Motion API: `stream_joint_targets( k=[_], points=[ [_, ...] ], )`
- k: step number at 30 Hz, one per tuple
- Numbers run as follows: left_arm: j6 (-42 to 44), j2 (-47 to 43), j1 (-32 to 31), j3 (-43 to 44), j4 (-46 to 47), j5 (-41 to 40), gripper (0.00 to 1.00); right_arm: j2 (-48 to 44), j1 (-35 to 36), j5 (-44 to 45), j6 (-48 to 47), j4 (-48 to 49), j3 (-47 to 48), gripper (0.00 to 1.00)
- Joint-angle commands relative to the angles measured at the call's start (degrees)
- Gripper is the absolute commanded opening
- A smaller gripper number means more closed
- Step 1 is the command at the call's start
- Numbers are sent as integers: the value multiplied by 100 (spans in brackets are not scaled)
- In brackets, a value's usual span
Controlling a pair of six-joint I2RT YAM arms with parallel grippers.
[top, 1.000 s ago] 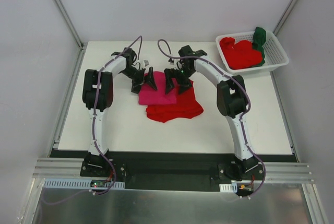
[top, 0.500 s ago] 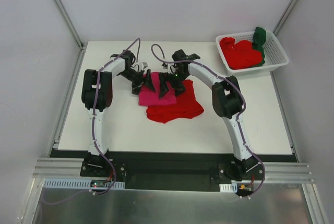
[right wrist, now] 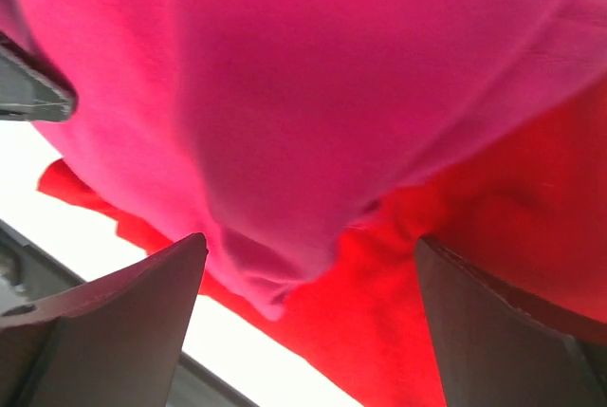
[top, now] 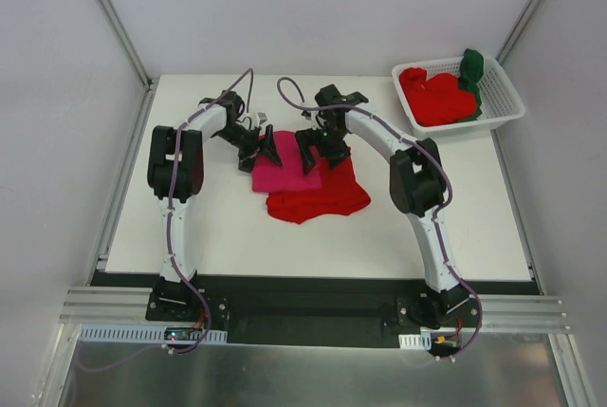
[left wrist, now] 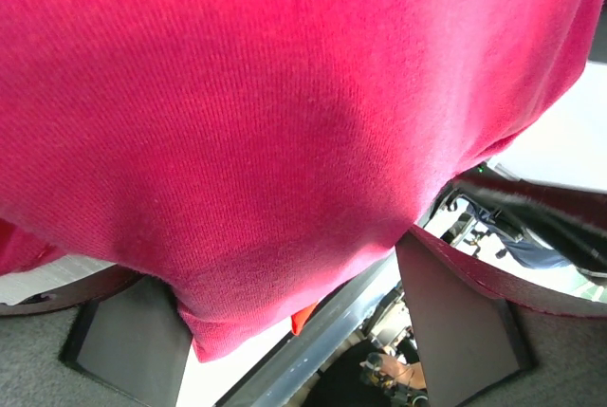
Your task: Fold and stack the t-shirts
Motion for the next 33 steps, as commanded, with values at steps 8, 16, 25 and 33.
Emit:
stream_joint_targets(
  k=[8,16,25,33],
  points=[
    [106,-281,62,-98,-111,41,79,8,-46,139,88,177,327,95],
    [115,-343,62,-212,-111,94,80,289,-19,-442,317,370,407,94],
    [114,-282,62,-133,-120,102,80,351,-37,-1311,615,616,213,90],
    [53,-185,54,-1,-111,409,80,351,-46,-1769,800,792,354,86]
  ],
)
